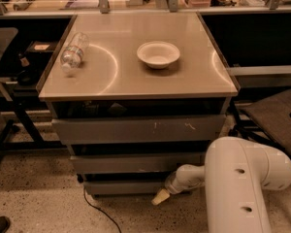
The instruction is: Open bottom drawer
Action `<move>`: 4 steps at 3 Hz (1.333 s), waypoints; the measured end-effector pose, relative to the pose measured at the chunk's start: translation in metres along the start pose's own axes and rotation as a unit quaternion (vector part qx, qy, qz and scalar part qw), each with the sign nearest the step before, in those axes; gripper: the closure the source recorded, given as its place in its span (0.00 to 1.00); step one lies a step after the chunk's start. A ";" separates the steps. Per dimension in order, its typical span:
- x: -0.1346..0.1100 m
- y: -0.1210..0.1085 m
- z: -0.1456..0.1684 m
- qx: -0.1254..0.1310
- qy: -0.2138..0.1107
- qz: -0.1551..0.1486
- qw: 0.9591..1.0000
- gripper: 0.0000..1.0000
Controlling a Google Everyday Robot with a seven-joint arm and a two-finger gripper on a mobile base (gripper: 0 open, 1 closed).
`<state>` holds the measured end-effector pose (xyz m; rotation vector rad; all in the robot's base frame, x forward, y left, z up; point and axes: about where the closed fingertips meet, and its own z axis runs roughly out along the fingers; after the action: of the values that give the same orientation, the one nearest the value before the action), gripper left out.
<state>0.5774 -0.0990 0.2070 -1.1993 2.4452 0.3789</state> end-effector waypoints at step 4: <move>0.018 0.032 0.043 -0.051 0.065 -0.051 0.995 0.00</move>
Offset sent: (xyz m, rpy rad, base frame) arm 0.0150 0.0399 -0.0431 -0.0575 0.0276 0.1457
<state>0.5518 -0.0753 0.1633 -1.4267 2.4864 0.4114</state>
